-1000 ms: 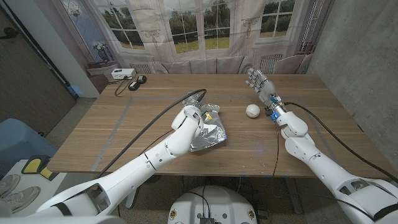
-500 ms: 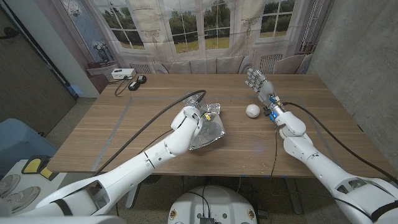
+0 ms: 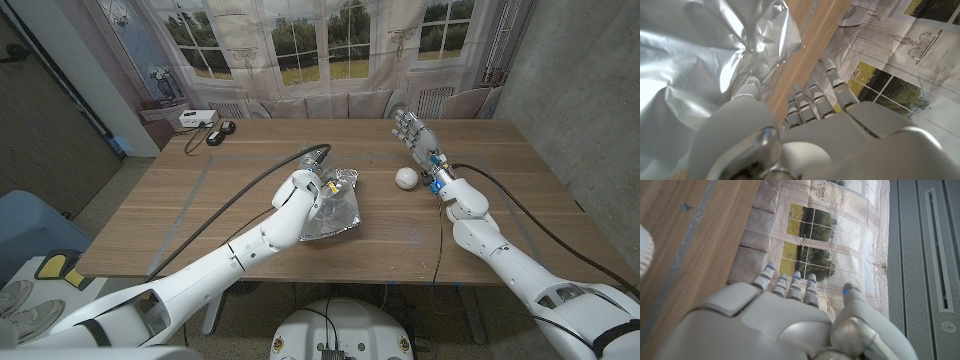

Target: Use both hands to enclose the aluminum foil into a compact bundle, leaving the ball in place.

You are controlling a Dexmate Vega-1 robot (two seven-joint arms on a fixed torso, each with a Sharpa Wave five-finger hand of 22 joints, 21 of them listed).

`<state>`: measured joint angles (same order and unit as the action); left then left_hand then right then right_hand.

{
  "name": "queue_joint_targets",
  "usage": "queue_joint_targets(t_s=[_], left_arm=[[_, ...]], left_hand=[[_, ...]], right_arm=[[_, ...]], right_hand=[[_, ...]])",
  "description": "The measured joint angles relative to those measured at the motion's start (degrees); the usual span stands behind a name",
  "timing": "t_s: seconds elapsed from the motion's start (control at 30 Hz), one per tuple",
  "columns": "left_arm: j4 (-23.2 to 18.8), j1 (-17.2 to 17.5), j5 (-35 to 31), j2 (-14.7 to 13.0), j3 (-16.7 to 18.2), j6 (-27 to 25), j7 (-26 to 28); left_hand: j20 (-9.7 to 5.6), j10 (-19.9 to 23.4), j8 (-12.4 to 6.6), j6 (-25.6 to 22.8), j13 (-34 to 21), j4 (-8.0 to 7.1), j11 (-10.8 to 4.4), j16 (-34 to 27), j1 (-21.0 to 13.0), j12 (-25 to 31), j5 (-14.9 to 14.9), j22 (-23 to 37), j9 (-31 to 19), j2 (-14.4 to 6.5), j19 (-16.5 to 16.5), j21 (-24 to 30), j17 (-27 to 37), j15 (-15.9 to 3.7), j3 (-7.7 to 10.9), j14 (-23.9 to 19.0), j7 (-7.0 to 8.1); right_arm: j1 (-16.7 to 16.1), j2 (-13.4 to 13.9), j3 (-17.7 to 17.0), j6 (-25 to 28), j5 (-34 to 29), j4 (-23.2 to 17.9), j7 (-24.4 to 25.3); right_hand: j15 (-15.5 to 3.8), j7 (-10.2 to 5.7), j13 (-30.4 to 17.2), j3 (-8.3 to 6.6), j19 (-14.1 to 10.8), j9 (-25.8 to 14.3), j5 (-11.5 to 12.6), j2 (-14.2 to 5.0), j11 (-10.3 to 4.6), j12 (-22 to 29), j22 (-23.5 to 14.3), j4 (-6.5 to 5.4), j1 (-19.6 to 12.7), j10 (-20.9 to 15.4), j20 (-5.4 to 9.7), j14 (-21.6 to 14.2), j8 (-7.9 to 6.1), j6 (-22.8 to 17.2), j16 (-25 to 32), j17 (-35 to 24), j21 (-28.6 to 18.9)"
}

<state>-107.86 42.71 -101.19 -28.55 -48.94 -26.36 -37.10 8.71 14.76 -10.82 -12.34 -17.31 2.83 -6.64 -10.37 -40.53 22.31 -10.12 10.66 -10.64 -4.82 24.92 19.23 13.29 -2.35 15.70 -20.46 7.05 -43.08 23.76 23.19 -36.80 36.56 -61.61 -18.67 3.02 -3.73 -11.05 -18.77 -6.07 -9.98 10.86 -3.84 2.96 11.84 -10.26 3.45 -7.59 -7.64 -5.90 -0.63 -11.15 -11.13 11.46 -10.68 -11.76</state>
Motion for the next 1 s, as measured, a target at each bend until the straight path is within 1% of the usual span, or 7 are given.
queue_joint_targets(t_s=[0.07, 0.2, 0.27, 0.37, 0.57, 0.8, 1.0], left_arm=[[-0.92, 0.5, 0.61, -0.17, 0.32, -0.22, 1.38], [-2.46, 1.43, 2.11, -0.37, 0.95, -0.53, 3.78], [-3.37, 2.09, 3.4, -0.48, 1.43, -0.67, 5.17], [-4.96, 3.37, 6.0, -0.64, 2.37, -1.05, 7.56], [-7.56, 6.05, 10.19, -1.03, 4.02, -1.91, 11.59], [-10.32, 9.07, 15.87, -1.95, 5.84, -2.36, 16.46], [-12.06, 11.75, 22.53, -3.01, 7.64, -2.08, 22.61]], left_hand=[[0.09, 0.15, -0.22, 0.0, 0.03, -0.36, 0.32, -0.31, 0.95, 0.0, 0.0, 0.0, 0.0, -0.52, -0.09, 0.0, -0.19, 0.0, -0.33, 0.0, 0.0], [-0.74, 3.28, -0.66, -1.93, 0.56, -0.79, 0.5, -1.57, 2.39, 0.0, 0.0, 0.0, 0.0, -0.62, 1.64, 0.0, -0.95, -0.1, -0.32, -2.18, -0.2], [-1.0, 4.14, -0.66, -2.39, 0.83, -0.79, 0.61, -1.61, 2.65, 0.0, 0.0, 0.0, 0.0, -0.46, 2.78, 0.28, -1.25, -0.21, -0.32, -2.92, -0.31], [-1.07, 4.45, -1.06, -3.11, 0.92, -0.79, 0.92, -1.61, 2.99, 0.0, 0.0, 0.0, -0.01, -0.63, 3.79, 0.5, -1.53, -0.3, -0.32, -3.01, -0.41], [-1.14, 4.75, -1.5, -4.49, 1.17, -0.79, 1.22, -1.61, 3.23, -0.29, 0.0, -0.28, -0.01, -0.59, 3.84, 0.51, -1.85, -0.11, -0.32, -3.2, -0.53], [-0.83, 5.65, -1.94, -7.12, 2.04, -1.02, 1.35, -1.61, 4.73, -1.34, 0.0, -0.28, -0.01, -1.64, 4.15, 0.22, -2.37, -0.3, 0.29, -4.23, -0.3], [-0.3, 5.34, -1.74, -7.41, 2.69, -0.93, 1.65, -1.09, 4.92, -2.22, 0.0, -0.54, -0.01, -3.07, 3.62, -0.83, -2.65, -0.18, 0.96, -3.2, -0.6]], right_arm=[[-0.1, 0.04, 0.05, -0.3, -0.23, -0.29, 0.1], [-0.81, 0.29, 0.27, -1.47, -1.17, -1.82, 0.66], [-1.26, 0.51, 0.42, -1.94, -1.8, -2.67, 0.97], [-2.01, 0.98, 0.75, -2.53, -2.88, -4.2, 1.48], [-3.35, 1.92, 1.33, -3.38, -4.52, -7.08, 2.21], [-5.22, 2.29, 1.64, -5.59, -8.45, -9.57, 5.26], [-7.27, 2.17, 1.61, -7.26, -15.83, -11.65, 11.31]], right_hand=[[-0.63, 0.37, 0.0, -0.28, -0.62, 0.0, 0.18, -0.58, 0.07, 0.09, 0.0, 0.28, -0.3, -0.93, 0.62, -0.63, -0.14, -0.8, 0.08, 0.0, -0.15], [-1.4, 0.62, 0.0, -3.21, -3.71, 0.0, 0.45, -4.29, -0.04, 0.52, 0.0, 1.78, -3.76, -4.03, 3.7, -3.95, -0.26, -4.13, 0.65, 0.29, -1.16], [-2.35, 0.78, 0.0, -4.31, -4.9, 0.0, 0.45, -4.92, -0.11, 0.93, 0.0, 2.31, -5.35, -5.21, 4.88, -5.26, -0.52, -5.11, 0.68, 0.29, -1.26], [-3.14, 0.67, 0.0, -4.82, -5.51, 0.0, 0.45, -5.16, -0.5, 0.97, 0.0, 2.72, -6.04, -6.02, 5.5, -6.04, -0.52, -5.78, 0.68, 0.29, -1.26], [-3.33, 0.35, 0.0, -6.17, -6.25, -0.08, 0.33, -5.64, -0.74, 0.97, 0.0, 1.99, -7.25, -6.64, 6.24, -6.89, -0.55, -6.81, 1.12, 0.13, -1.58], [-5.08, 0.38, 0.0, -8.84, -9.31, -0.31, -0.28, -6.15, -1.04, 1.6, 0.0, -0.06, -9.11, -10.41, 7.23, -10.24, -0.93, -10.61, 2.33, -0.41, -2.38], [-4.66, 0.66, 0.0, -9.04, -9.81, -0.31, -0.5, -6.04, -0.82, 1.58, 0.0, -0.26, -9.5, -11.02, 7.32, -10.42, -0.94, -11.1, 2.33, -0.39, -2.45]])
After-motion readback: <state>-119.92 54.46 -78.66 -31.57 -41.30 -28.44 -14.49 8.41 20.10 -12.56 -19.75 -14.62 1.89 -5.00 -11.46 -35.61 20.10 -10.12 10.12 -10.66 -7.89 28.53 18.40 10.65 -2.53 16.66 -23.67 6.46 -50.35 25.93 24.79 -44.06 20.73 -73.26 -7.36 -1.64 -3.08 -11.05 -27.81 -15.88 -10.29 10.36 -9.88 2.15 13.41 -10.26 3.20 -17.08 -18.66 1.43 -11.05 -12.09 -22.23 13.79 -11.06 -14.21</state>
